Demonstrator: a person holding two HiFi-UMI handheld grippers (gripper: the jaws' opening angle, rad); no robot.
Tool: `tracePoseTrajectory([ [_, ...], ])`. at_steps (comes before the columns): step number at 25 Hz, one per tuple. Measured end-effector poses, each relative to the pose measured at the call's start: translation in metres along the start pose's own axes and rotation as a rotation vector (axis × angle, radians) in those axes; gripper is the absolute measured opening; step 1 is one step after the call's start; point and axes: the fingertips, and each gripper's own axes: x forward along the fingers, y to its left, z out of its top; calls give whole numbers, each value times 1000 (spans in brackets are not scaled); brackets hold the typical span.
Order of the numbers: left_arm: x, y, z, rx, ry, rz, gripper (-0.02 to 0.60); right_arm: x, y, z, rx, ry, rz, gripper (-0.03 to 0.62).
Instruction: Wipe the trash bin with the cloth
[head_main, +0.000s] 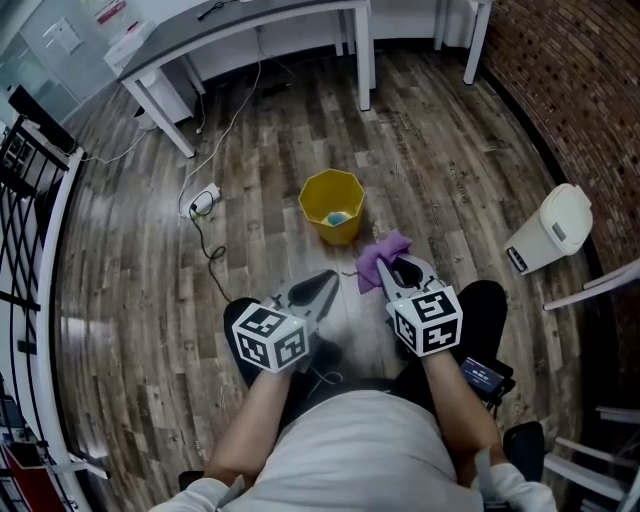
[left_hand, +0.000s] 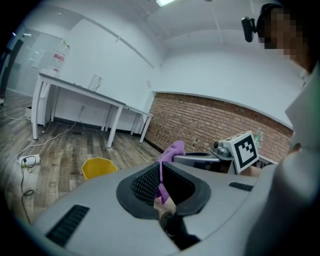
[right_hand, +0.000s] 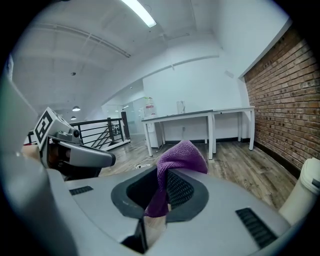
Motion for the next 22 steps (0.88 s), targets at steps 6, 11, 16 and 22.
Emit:
tracePoseTrajectory([
  [6, -9, -8, -4, -1, -12, -1, 18, -18, 11, 3, -3, -26, 11, 48],
  [11, -14, -12, -5, 6, -35, 1, 18, -28, 16, -1, -15, -27, 15, 48],
  [16, -21, -14, -7, -1, -52, -25, 17, -34, 17, -4, -27, -30, 7, 48],
  [22, -24, -15, -10, 23, -42, -27, 17, -42, 17, -3, -28, -38, 0, 48],
])
